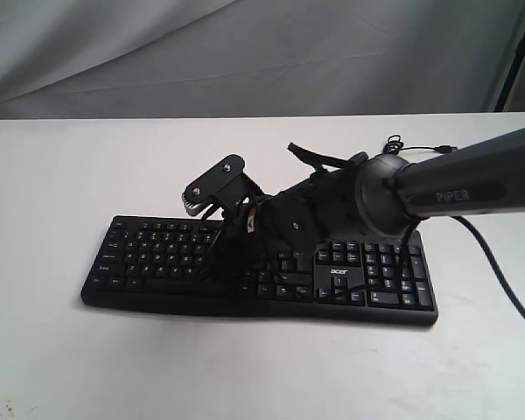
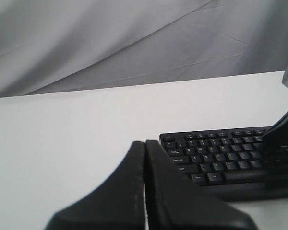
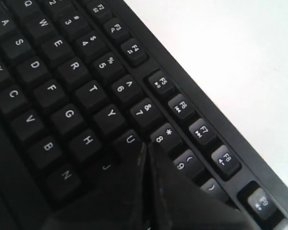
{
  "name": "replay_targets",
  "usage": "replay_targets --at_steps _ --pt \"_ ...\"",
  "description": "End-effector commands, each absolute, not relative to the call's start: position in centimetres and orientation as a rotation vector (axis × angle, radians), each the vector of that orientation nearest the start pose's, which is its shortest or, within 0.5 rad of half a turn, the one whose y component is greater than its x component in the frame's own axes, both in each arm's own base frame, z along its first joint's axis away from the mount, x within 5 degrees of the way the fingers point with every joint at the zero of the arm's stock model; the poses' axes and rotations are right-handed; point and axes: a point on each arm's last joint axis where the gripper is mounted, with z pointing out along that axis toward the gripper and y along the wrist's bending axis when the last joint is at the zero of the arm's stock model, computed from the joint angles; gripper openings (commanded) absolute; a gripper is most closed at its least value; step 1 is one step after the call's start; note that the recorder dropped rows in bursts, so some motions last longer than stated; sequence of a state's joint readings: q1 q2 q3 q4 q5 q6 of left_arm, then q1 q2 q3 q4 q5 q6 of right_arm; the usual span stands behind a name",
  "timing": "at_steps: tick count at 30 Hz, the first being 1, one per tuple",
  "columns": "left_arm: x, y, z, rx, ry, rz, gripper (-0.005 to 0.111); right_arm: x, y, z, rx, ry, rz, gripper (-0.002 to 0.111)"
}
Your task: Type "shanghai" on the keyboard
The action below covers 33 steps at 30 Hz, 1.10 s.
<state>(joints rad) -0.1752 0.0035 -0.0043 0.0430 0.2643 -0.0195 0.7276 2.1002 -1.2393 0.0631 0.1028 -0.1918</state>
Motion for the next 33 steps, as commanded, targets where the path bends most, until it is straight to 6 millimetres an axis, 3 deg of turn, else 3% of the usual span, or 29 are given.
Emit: replay_targets --at_steps 1,5,9,12,17,33 --pt "5.4 -0.9 19.0 0.165 1.738 -0.106 0.0 30.9 28.1 16.5 -1.018 2.106 0.292 0.0" --pt "5.4 -0.9 19.0 0.165 1.738 -0.106 0.0 28.5 26.5 20.4 -1.0 2.047 0.315 0.0" --pt "5.4 -0.9 19.0 0.165 1.738 -0.106 0.0 25.2 23.9 22.5 -0.975 2.024 0.34 0.0" --pt "5.4 -0.9 19.0 0.165 1.738 -0.106 0.0 22.8 21.6 23.1 -0.936 2.044 0.364 0.0" --pt "5.4 -0.9 19.0 0.165 1.738 -0.106 0.0 19.8 18.9 22.3 -0.868 2.104 0.401 0.0" --pt "5.4 -0.9 19.0 0.165 1.738 -0.106 0.0 19.3 18.2 21.7 -0.826 2.033 0.41 0.0"
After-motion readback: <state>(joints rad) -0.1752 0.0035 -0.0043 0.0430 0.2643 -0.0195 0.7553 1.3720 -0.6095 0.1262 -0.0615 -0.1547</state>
